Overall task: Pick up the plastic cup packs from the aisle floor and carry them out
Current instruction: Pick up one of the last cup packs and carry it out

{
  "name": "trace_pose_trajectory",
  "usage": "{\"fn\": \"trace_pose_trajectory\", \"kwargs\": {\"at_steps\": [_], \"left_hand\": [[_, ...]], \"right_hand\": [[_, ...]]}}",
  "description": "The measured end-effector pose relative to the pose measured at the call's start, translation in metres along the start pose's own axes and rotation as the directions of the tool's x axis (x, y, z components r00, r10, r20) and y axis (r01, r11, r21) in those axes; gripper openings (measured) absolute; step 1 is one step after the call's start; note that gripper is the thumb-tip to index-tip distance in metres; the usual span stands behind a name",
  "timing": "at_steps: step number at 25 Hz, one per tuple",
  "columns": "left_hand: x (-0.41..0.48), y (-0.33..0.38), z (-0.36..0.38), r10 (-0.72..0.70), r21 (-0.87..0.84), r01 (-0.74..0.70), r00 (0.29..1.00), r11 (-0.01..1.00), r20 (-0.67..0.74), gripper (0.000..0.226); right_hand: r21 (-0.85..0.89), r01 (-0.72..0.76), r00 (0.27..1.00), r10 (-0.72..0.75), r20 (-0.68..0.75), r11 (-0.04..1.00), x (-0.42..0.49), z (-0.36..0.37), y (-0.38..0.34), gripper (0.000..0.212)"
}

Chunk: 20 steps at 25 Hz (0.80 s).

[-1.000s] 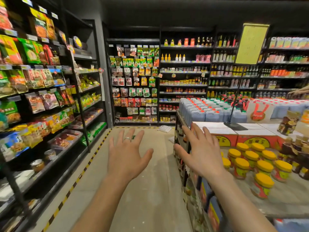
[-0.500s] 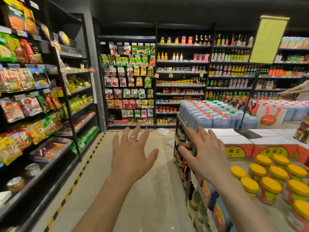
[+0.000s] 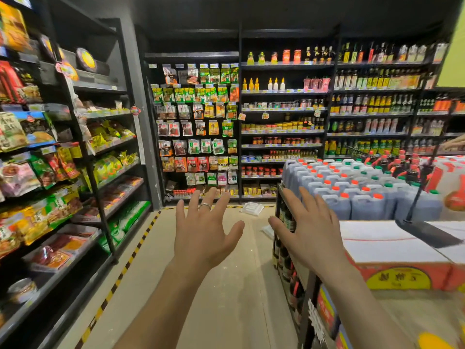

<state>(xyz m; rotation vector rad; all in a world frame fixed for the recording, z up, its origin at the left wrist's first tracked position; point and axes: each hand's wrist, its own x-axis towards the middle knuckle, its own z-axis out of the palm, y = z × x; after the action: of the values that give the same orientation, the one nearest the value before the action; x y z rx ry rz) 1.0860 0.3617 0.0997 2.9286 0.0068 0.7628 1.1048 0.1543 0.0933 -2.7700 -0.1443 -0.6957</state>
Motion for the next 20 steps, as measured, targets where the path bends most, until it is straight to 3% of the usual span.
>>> {"fn": "trace_pose_trajectory", "kwargs": {"at_steps": [12, 20], "left_hand": [[0.167, -0.004, 0.105, -0.024, -0.011, 0.024, 1.0, 1.0, -0.016, 0.07], [0.285, -0.059, 0.189, -0.029, -0.034, 0.028, 1.0, 0.999, -0.011, 0.069]], "right_hand": [[0.037, -0.004, 1.0, 0.004, 0.015, 0.999, 0.17, 0.086, 0.037, 0.07], [-0.001, -0.037, 0.999, 0.037, 0.014, 0.999, 0.28, 0.166, 0.027, 0.07]]}}
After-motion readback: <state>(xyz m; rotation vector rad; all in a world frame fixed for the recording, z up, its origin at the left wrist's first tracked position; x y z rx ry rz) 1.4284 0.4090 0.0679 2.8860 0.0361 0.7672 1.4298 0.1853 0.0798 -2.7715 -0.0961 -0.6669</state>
